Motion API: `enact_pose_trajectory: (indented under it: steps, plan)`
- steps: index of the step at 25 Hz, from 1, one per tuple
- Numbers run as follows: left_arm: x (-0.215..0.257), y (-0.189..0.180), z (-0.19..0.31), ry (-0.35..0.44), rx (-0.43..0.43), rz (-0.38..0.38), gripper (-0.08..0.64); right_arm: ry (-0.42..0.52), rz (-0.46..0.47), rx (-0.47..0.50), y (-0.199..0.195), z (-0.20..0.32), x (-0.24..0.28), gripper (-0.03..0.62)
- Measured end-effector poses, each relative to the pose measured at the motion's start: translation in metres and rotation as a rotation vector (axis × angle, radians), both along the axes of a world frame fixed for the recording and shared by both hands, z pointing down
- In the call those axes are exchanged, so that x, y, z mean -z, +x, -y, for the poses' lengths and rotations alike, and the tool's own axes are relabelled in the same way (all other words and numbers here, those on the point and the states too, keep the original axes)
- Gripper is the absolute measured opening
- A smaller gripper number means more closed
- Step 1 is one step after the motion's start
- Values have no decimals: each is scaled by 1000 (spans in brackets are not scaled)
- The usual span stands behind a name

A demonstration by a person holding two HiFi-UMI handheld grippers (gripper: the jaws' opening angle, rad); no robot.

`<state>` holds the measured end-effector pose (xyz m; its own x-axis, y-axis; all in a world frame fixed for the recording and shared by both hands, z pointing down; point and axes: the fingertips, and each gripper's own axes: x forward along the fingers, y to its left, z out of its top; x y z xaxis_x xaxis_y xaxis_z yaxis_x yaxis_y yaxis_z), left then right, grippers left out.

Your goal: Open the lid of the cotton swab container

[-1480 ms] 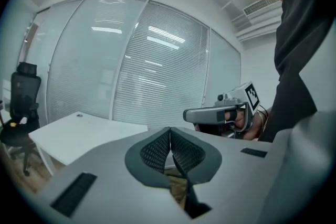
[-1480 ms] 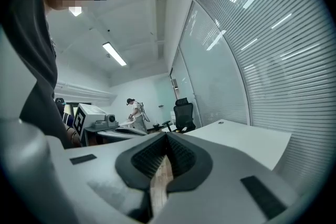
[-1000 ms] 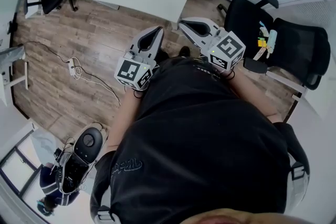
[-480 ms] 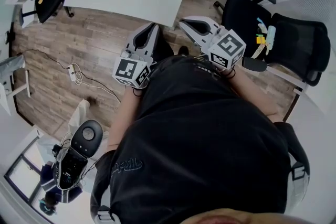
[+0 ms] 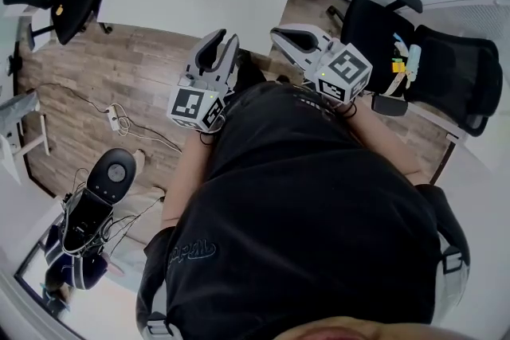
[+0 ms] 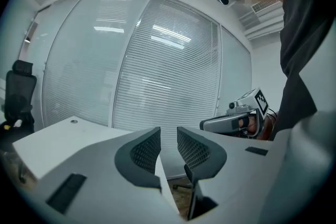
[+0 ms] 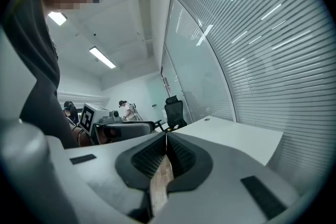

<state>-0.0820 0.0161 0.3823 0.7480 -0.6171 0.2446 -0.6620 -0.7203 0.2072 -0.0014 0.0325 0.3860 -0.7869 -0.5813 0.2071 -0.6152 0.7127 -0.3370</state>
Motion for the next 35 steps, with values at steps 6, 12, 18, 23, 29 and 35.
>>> enact_pose_trajectory:
  steps: [6,12,18,23,29,35]
  plan:
    - [-1,-12,47,16,9,17,109,3,-15,-14,-10,38,-1,23]
    - [-1,-17,88,15,-28,18,163,3,-28,-48,-18,75,3,23]
    - [-9,-31,131,29,-33,54,275,-6,-41,-81,-30,107,0,23]
    - [-16,-39,154,25,-96,19,334,-16,-60,-111,-42,128,-1,23]
    - [-34,-38,167,35,-217,40,384,-34,-95,-142,-56,142,-9,23]
    - [-54,-28,177,61,-260,62,402,-42,-120,-167,-46,153,-14,23]
